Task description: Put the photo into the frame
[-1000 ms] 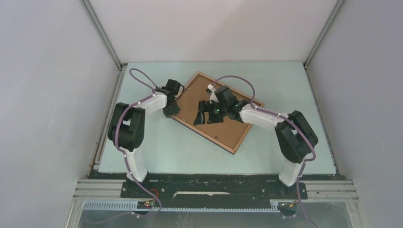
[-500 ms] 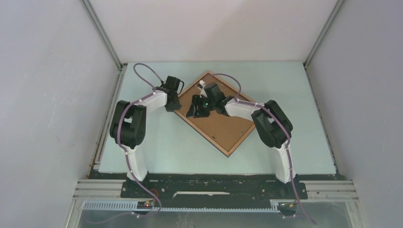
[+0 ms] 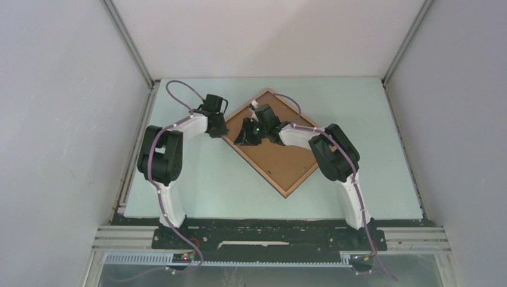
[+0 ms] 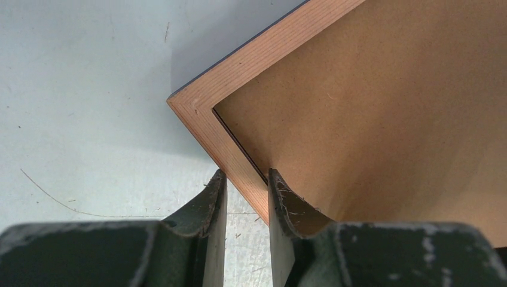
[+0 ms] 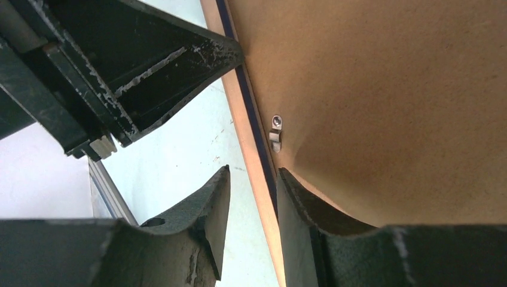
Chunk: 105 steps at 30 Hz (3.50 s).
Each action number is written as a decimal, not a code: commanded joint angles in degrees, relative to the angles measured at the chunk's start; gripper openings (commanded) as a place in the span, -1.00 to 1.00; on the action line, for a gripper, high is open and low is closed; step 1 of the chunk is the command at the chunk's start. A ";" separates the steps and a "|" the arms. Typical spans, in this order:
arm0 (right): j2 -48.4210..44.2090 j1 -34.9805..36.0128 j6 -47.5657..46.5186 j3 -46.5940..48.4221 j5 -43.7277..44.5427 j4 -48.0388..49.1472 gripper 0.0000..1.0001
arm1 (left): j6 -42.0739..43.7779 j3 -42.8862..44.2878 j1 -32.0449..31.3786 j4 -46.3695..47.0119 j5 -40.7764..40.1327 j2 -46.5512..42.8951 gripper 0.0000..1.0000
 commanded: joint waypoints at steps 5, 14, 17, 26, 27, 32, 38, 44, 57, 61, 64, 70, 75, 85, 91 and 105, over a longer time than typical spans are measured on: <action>2.15 -1.26 1.11 3.80 0.36 0.73 -0.15 | 4.66 -0.14 0.54 2.82 2.28 0.87 -1.00; 5.48 -0.22 0.14 8.74 -1.28 -3.88 -0.16 | 4.03 -0.01 0.54 2.55 2.60 0.72 -1.00; 6.70 -0.57 1.82 9.07 -3.00 -3.27 -0.18 | 3.65 0.16 0.54 2.42 2.92 0.54 -1.00; 9.60 -0.73 5.74 9.94 -9.52 1.17 -0.26 | 3.05 0.47 0.63 2.08 3.37 0.33 -1.00; 9.89 -0.69 5.90 10.03 -9.88 1.42 -0.27 | 3.04 0.51 0.63 2.09 3.37 0.24 -1.00; 10.97 -0.51 7.19 10.56 -11.98 3.48 -0.27 | 2.62 0.35 0.63 2.43 3.84 0.09 -1.00; 12.86 -0.28 9.75 11.83 -16.53 7.41 -0.27 | 2.45 0.18 0.22 3.45 6.06 0.35 -1.00; 14.80 0.06 11.45 14.71 -15.75 7.38 -0.27 | 2.41 0.67 -0.16 4.03 7.15 1.86 -1.00; 0.96 -1.28 2.18 0.38 -4.57 9.47 -0.15 | 11.33 0.96 -0.25 6.03 8.06 3.13 -1.00; -1.06 -0.86 1.18 -2.24 -3.59 10.23 -0.10 | 13.33 1.65 -0.32 6.00 7.43 3.61 -1.00; 0.26 -0.99 1.27 -0.27 -3.07 7.51 -0.10 | 13.46 1.59 -0.40 5.97 7.51 3.28 -1.00; 4.06 -1.39 3.14 3.67 -5.20 5.79 -0.17 | 14.39 1.48 -1.73 6.06 7.17 2.47 -1.00; 6.63 -1.65 4.94 6.16 -7.65 5.88 -0.18 | 14.76 1.53 -3.25 6.11 7.42 2.01 -1.00; 4.58 -2.31 5.42 3.18 -5.11 5.78 -0.17 | 14.54 2.88 -2.83 4.98 6.17 2.57 -0.99; 0.95 -2.53 5.47 -2.58 -3.92 10.22 -0.15 | 13.16 3.48 -1.21 4.57 6.81 3.34 -1.00; 2.99 -4.02 8.09 -1.97 -5.41 10.40 -0.17 | 11.74 3.77 -0.34 4.75 9.68 2.91 -1.00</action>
